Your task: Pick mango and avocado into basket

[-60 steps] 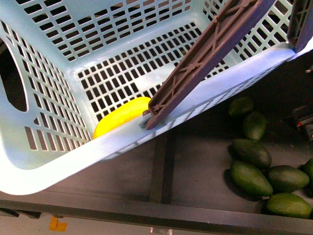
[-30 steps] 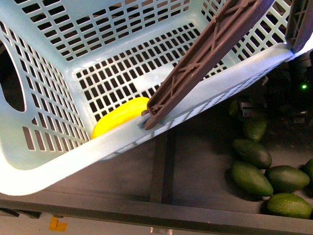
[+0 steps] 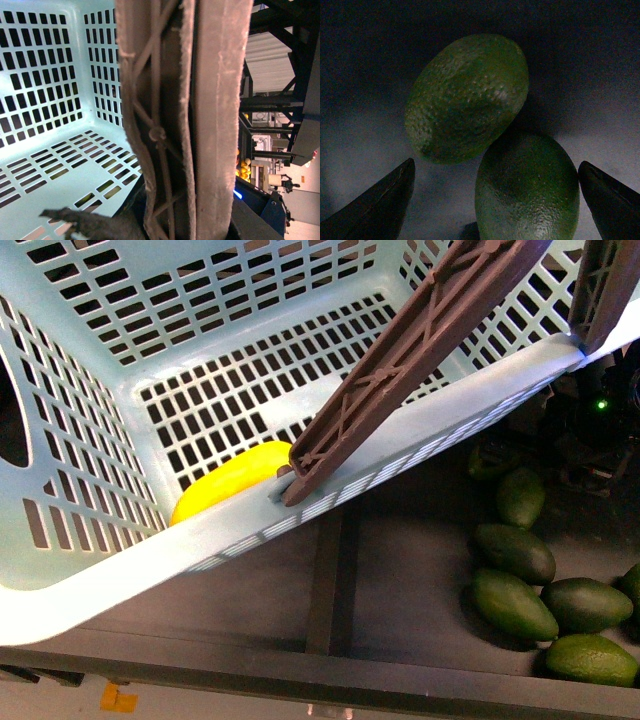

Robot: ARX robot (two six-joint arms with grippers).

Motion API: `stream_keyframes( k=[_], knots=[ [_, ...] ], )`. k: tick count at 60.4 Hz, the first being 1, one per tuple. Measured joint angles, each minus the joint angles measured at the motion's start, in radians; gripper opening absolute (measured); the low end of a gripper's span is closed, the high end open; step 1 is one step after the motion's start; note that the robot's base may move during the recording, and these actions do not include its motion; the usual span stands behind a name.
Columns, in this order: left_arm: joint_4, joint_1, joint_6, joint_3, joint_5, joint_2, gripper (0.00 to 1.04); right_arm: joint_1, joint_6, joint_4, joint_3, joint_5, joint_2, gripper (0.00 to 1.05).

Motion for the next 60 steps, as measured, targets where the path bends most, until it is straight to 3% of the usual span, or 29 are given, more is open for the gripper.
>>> stream_keyframes(
  k=[20,42,60],
  knots=[
    [0.000,0.000,0.000,0.000,-0.003,0.000,0.18,0.027,0.043,-0.070,0.117,0.017,0.080,0.96],
    [0.000,0.000,0.000,0.000,0.000,0.000,0.18,0.027,0.065,-0.087,0.117,0.030,0.098,0.96],
    [0.000,0.000,0.000,0.000,0.000,0.000,0.18,0.014,-0.027,-0.079,0.055,0.051,0.098,0.96]
  ],
)
